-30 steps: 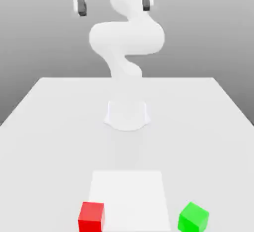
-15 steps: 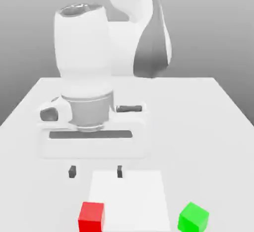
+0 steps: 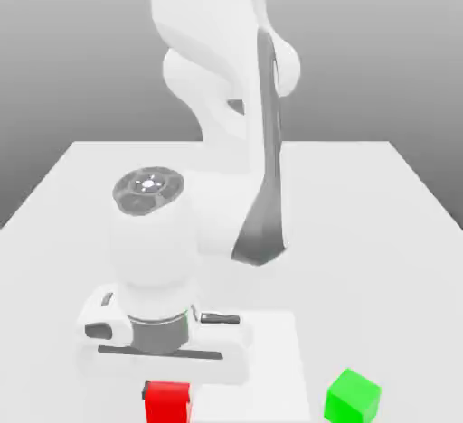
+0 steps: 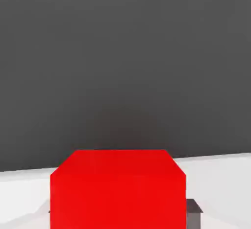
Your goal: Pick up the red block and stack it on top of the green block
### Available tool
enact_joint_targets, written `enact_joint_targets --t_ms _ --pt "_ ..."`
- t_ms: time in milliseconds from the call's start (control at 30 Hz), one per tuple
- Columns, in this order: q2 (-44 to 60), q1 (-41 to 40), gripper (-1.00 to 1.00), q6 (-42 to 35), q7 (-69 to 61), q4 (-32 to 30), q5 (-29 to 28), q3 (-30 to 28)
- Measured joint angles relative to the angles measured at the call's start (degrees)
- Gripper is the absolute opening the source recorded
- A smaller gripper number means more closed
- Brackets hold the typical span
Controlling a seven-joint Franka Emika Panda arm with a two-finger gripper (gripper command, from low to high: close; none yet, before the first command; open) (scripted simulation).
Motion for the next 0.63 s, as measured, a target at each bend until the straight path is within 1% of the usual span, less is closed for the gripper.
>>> enact_joint_targets --t_ms 133,367,433,500,533,633 --pt "-7.2 1.5 -1.0 -6.0 1.1 -1.1 -2.8 -1.0" --pt "-10.9 9.4 -1.0 -10.7 -11.7 -0.1 -7.6 9.1" --pt "-9.2 11.7 -1.0 -9.7 -14.8 0.7 -9.4 11.6" --pt "-5.5 12.7 -1.0 -6.5 -15.5 1.1 -10.6 12.2" --pt "-3.7 13.1 1.0 -4.8 -15.4 1.3 -11.1 12.1" --pt "-3.7 13.1 1.0 -4.8 -15.4 1.3 -11.1 12.1"
